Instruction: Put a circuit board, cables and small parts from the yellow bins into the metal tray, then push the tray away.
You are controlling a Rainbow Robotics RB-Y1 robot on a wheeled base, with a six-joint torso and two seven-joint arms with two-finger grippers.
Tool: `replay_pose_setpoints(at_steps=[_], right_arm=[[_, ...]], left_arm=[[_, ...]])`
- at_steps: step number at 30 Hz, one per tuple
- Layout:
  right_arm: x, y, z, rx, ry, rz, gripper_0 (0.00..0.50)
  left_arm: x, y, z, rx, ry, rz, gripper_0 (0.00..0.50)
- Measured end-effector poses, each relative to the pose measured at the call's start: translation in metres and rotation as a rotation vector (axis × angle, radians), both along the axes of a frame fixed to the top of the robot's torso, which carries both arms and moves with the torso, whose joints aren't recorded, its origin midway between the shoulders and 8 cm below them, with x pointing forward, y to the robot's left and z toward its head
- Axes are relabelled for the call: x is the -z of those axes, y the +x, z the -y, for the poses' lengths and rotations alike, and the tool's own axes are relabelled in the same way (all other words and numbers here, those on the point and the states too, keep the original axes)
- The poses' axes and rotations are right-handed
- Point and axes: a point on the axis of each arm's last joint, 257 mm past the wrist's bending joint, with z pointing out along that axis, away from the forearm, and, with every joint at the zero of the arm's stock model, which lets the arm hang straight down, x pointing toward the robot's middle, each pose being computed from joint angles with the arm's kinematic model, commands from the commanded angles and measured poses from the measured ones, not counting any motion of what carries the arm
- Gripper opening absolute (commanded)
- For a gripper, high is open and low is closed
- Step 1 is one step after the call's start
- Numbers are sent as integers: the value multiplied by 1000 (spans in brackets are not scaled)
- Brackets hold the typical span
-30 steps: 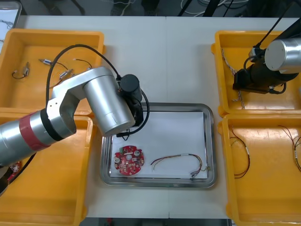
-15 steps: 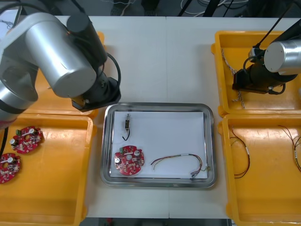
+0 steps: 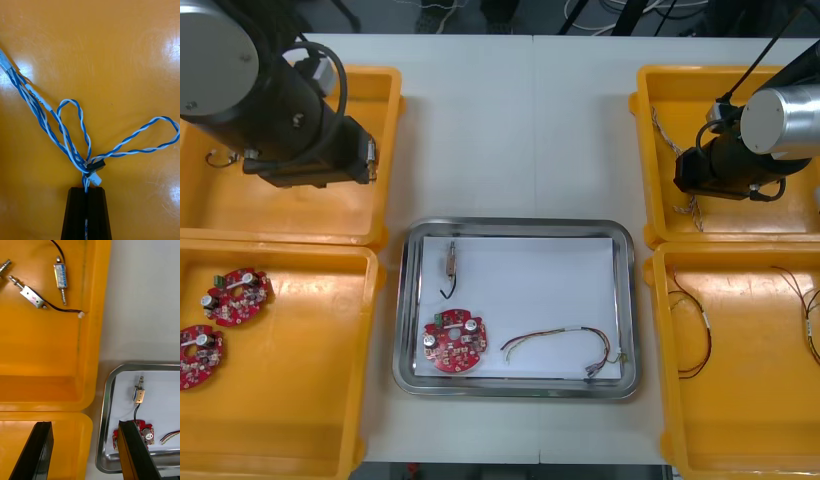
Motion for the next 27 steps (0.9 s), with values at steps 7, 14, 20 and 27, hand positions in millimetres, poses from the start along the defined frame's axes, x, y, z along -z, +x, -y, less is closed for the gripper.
replay_pose_setpoints(at_steps=[7,14,20,27], right_arm=[[-5,-8,-3,-9,-4,-25,0],[-32,-23,-5,-17,7,-41,0],[-56,-34,-2,-17,13,-41,0],[-78,-49,5,-24,-15,-47,0]], left_arm=[[-4,13,-26,-82,-39,-18,500],[5,22,-51,6,34,-43,500],[14,32,-63,41,48,-53,500],[21,48,-75,14,22,-53,500]])
